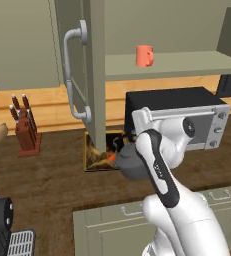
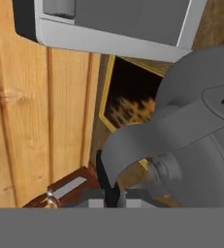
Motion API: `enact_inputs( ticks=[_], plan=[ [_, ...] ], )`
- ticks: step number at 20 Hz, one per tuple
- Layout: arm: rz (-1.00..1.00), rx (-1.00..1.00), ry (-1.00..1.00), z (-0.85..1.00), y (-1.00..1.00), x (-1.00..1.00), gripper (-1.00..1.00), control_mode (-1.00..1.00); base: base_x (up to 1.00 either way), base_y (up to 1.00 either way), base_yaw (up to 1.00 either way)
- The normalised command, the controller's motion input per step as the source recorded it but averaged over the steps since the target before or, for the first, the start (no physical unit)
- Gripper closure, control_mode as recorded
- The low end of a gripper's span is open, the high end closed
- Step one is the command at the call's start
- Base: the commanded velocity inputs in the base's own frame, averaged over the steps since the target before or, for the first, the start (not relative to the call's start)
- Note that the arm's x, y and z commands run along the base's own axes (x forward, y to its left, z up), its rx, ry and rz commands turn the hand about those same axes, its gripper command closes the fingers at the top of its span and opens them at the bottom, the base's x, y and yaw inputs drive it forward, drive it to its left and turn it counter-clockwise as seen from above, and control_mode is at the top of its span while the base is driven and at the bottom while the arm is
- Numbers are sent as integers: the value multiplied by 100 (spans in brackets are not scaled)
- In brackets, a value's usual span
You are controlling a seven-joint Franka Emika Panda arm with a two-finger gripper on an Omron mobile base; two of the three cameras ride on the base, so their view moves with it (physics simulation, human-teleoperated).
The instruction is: Pick the kettle from the counter and place it on the tray. Then pick the mug from the cabinet and place it on the tray. Then close the cabinet doors.
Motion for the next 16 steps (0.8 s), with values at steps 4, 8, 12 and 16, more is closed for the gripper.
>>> enact_inputs(
  ticks=[4,8,12,16],
  plan=[
    [-10,0,-4,1,39,56,100,-100,0,0,0],
    [-9,1,-2,10,37,56,100,-100,0,0,0],
    [-5,2,0,19,9,59,100,-100,0,0,0],
    [-1,6,0,6,5,52,100,-100,0,0,0]
  ],
)
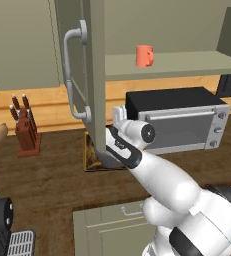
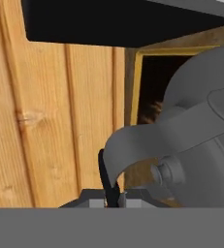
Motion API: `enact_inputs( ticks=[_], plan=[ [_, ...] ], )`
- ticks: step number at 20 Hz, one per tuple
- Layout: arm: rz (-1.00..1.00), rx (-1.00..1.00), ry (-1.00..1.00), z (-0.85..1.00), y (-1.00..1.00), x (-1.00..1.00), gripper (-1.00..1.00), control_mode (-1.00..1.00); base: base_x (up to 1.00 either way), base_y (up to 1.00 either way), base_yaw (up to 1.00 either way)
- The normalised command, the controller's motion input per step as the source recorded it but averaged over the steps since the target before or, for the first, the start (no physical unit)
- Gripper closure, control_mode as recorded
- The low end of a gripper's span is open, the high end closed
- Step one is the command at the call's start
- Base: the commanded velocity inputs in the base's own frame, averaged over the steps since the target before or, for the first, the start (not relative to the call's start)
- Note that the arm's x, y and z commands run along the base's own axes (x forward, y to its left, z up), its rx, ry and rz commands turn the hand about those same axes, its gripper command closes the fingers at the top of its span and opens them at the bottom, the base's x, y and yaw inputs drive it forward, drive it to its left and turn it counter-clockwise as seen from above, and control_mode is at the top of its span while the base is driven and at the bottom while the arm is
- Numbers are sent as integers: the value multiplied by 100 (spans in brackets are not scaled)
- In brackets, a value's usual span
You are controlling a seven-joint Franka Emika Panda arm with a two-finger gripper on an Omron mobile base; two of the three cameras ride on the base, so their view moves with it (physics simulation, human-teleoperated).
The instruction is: Pick the kettle from the counter and place it on the tray. Then pick the mug from the cabinet and place it on the tray. Then close the cabinet doors.
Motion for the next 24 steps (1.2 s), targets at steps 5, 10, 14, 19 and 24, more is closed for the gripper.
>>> enact_inputs(
  ticks=[5,10,14,19,24],
  plan=[
    [0,6,0,0,0,48,100,-100,0,0,0],
    [0,2,1,-3,0,49,100,-100,0,0,0],
    [0,0,0,-13,0,39,100,-100,0,0,0],
    [0,0,0,-14,7,37,100,-100,0,0,0],
    [0,0,-6,-16,7,28,100,-100,0,0,0]
  ],
)
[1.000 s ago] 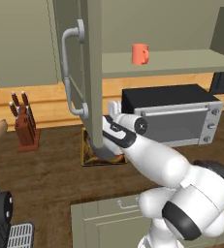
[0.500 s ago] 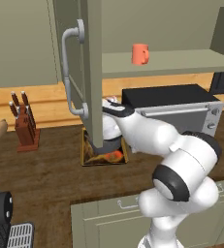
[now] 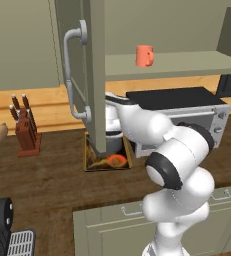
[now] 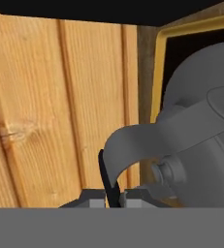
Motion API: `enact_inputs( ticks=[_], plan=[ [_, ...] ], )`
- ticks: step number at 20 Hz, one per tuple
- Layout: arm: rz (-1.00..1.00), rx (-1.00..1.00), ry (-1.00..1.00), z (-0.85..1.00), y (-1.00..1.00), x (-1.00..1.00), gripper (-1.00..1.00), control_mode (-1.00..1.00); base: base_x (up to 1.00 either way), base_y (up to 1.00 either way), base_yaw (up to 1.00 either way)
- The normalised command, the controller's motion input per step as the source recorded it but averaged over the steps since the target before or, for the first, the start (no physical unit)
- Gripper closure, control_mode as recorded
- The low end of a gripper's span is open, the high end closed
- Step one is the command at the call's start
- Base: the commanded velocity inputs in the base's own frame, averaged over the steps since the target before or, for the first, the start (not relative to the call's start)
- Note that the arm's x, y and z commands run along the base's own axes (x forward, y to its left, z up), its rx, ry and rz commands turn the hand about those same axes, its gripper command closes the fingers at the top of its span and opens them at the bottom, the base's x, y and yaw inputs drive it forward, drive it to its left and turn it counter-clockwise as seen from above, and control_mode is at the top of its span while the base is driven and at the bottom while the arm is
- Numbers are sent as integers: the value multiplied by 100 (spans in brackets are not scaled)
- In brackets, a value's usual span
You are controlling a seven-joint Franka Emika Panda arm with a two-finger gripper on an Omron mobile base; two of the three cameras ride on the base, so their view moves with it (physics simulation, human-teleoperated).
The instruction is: Pick the kettle from the counter and place it on the tray. Then pick the mug from the cabinet and place it on the tray. Then close the cabinet doors.
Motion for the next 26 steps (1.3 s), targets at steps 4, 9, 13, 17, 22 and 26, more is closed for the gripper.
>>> enact_inputs(
  ticks=[4,9,13,17,22,26],
  plan=[
    [0,0,-15,-14,16,17,100,-100,0,0,0],
    [0,0,-9,-16,3,25,100,-100,0,0,0],
    [0,0,1,-33,0,11,100,-100,0,0,0],
    [0,0,4,-31,3,15,100,-100,0,0,0],
    [0,0,2,-23,1,16,100,-100,0,0,0],
    [0,0,4,-27,0,4,100,-100,0,0,0]
  ],
)
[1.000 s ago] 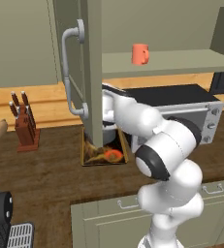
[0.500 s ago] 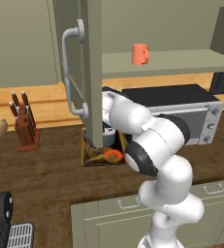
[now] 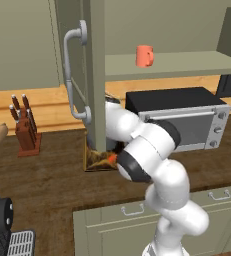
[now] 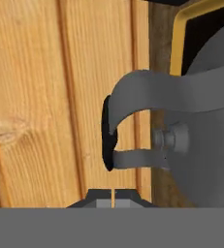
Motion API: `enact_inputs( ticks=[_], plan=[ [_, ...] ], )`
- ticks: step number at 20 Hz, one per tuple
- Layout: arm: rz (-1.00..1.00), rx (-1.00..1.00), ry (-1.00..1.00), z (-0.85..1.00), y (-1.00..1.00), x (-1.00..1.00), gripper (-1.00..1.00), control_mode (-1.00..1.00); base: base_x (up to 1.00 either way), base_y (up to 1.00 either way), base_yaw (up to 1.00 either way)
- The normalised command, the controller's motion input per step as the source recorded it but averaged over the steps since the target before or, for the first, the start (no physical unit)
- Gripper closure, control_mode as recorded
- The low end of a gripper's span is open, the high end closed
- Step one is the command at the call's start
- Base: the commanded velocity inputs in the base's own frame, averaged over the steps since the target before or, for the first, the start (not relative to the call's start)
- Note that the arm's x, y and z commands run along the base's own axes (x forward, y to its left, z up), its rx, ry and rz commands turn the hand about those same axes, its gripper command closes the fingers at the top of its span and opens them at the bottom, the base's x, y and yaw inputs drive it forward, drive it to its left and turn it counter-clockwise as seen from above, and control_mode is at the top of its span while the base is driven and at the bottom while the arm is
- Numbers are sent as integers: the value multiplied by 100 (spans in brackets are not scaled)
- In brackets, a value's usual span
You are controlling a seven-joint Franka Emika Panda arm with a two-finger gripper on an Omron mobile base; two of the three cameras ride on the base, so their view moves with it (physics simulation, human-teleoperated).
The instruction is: Pick the kettle from the counter and place it on the tray. Then pick the mug from the cabinet and place it on the tray. Then close the cabinet doors.
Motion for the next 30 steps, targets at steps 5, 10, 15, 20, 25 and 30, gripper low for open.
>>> enact_inputs(
  ticks=[5,10,15,20,25,30],
  plan=[
    [0,0,13,-31,0,-8,-100,-100,0,0,0],
    [0,0,11,-4,-11,-2,-100,-100,0,0,0],
    [0,1,20,11,-10,0,-100,-100,0,0,0],
    [0,1,17,8,-14,-6,-100,-100,0,0,0],
    [0,0,9,-15,-24,-33,-100,-100,0,0,0],
    [4,-1,0,-48,-39,-42,-100,-100,0,0,0]
  ],
)
